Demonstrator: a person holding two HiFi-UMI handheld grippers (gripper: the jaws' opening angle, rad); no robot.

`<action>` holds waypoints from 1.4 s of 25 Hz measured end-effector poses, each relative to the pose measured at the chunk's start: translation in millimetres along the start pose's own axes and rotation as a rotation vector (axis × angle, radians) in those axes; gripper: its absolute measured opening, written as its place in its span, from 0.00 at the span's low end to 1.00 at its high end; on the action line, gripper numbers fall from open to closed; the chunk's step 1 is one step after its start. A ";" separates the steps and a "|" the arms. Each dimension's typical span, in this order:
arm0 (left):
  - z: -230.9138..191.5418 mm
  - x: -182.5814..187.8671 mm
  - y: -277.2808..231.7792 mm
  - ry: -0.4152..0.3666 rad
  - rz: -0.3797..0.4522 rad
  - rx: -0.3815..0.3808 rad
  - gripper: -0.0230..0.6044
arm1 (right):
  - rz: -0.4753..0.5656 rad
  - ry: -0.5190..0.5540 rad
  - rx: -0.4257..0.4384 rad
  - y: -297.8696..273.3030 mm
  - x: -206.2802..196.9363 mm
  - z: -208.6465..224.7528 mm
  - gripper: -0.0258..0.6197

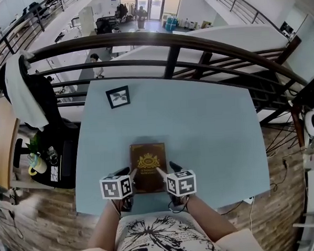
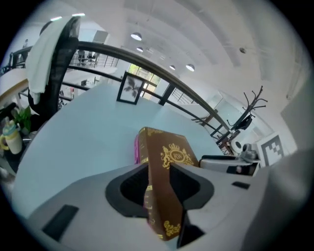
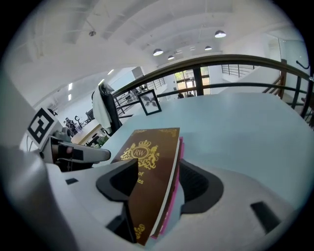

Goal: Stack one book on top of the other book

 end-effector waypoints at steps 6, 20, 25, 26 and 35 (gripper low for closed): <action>17.7 30.7 40.7 -0.101 0.168 -0.010 0.11 | 0.174 0.100 -0.020 40.7 32.0 -10.9 0.20; 85.9 83.8 160.2 -0.585 0.777 -0.010 0.07 | 0.743 0.420 -0.003 147.0 97.9 -57.6 0.03; 103.4 84.2 176.1 -0.663 0.819 -0.055 0.06 | 0.902 0.531 0.004 172.9 106.5 -70.1 0.03; 105.2 84.1 176.8 -0.662 0.824 -0.058 0.06 | 0.915 0.531 0.007 175.3 106.3 -71.3 0.03; 107.7 81.0 179.7 -0.625 0.843 -0.055 0.06 | 0.871 0.523 0.034 176.7 97.5 -73.0 0.03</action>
Point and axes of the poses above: the fingertips, and each gripper's own axes: y backward along the fingers, z to its right, x out of its top, the point moved 9 cm from there along y, backward along the fingers, and after that the axes turned 2 degrees about z, right-handed, at the moved point
